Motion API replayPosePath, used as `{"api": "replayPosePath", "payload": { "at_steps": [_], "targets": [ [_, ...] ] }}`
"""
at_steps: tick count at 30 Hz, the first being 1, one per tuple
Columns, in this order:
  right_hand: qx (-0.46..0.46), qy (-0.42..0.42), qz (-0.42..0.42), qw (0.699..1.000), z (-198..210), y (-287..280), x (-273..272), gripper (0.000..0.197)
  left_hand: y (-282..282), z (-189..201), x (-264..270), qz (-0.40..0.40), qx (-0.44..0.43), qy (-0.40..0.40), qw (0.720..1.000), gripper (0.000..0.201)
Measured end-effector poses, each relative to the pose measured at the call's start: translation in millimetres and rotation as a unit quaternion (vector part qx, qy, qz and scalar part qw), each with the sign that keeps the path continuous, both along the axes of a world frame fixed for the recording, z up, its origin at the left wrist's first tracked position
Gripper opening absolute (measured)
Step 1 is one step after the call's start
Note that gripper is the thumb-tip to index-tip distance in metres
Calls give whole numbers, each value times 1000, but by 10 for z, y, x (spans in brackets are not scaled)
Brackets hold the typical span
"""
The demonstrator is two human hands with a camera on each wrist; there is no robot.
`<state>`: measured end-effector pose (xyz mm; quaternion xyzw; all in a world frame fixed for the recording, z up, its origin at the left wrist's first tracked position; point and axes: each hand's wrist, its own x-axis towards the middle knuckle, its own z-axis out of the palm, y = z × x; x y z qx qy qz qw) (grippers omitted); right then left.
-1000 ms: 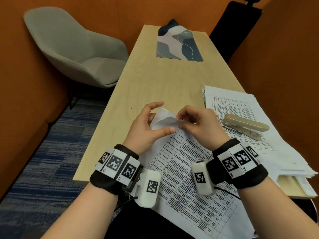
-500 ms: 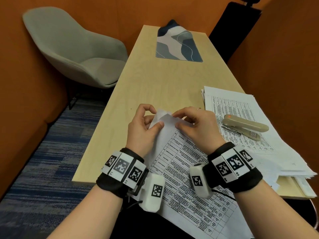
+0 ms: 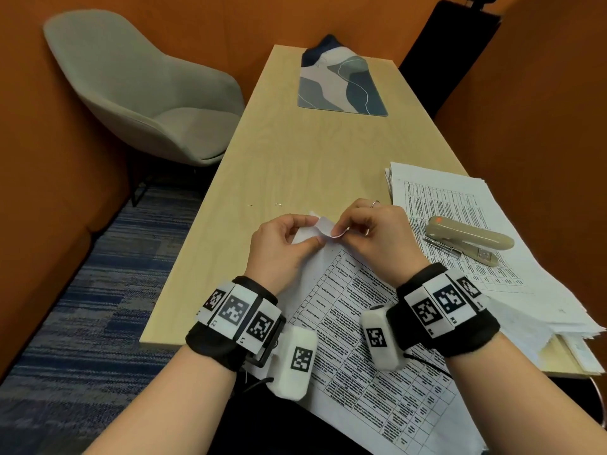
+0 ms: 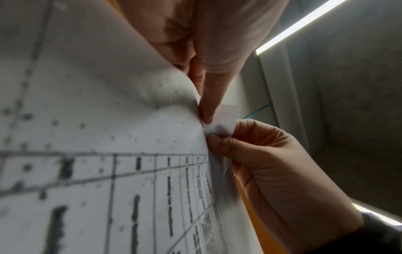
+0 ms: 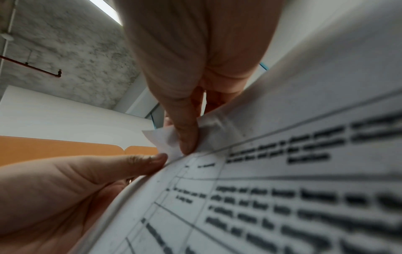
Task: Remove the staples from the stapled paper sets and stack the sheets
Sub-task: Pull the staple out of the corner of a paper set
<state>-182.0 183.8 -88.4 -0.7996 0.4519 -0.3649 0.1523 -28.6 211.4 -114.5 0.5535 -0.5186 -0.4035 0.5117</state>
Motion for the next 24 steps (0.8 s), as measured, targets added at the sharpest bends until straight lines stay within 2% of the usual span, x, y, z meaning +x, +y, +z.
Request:
{"api": "replayPosePath", "payload": {
  "at_steps": [5,8,12,15,19,22,24],
  "targets": [
    [17,1,0,1000,18,-7,8,9,-19,31,1,-1,-2,-48,999,17],
    [47,9,3,999,45,22,15,18,-6,37,6,-10,1,-50,999,18],
    [49,41,-4,998,36,72,-7,11,12,35,11,-16,-1,-65,998,18],
    [86,92,-36,991,51,70,-56,10,10,17,23,-17,-4,-70,997,16],
    [127,108,-26,986,104,58,-12,13,31,38,-15,-29,-5,-87,996,4],
    [137,95,-21,986,120,37,52,9,44,44,-56,-30,-6,-87,996,23],
    [141,89,-20,986,115,21,64,11,59,32,-64,-29,-6,-82,996,27]
  ]
}}
